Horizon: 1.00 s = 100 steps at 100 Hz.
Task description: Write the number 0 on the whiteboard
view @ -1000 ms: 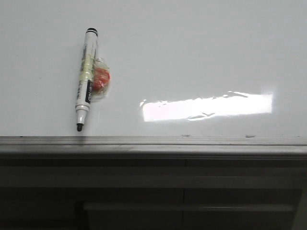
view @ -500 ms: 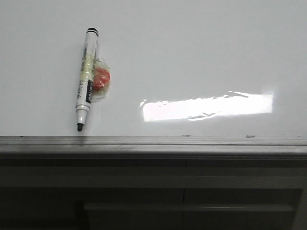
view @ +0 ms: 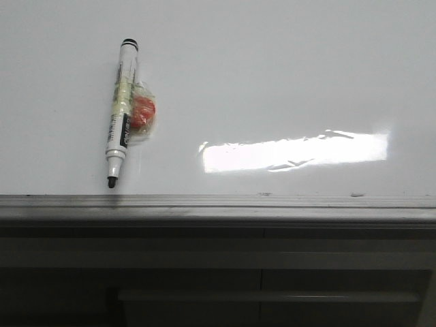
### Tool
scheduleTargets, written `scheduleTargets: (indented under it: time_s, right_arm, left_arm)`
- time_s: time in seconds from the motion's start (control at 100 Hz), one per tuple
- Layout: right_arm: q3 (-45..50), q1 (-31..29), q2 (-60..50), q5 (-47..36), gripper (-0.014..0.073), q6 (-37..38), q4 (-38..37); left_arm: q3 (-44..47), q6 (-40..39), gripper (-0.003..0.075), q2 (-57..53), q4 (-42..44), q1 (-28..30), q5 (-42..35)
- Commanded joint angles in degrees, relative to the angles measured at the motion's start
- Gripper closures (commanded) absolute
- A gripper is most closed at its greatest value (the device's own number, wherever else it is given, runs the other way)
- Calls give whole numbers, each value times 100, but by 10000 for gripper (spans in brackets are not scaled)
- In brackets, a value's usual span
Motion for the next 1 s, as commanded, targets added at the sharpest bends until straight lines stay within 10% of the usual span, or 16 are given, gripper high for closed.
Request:
scheduleTargets:
  time_s: [0.0,0.17,0.57,0.75,0.99]
  right_arm:
    - [-604,11,374,51,433,-500,-148]
    - [-917,11,1129,149,200,-514,-148]
    - [-917,11,1823,146,202,-523,-148]
    - [-917,11,1823,146,202,-523,-126]
    - [-917,11,1823,146,202,-523,-104]
  left_arm:
    - [-838,84,659,778,879,-6,644]
    - [-2089,372,530,2477,1553,-173,1647]
    - [-3019,-1232,498,4528,1583,-2260,1319]
    - [-3019,-1479,353,5087,1183,-2586,676]
    - [-3019,-1479,351,5671,702,-2599,216]
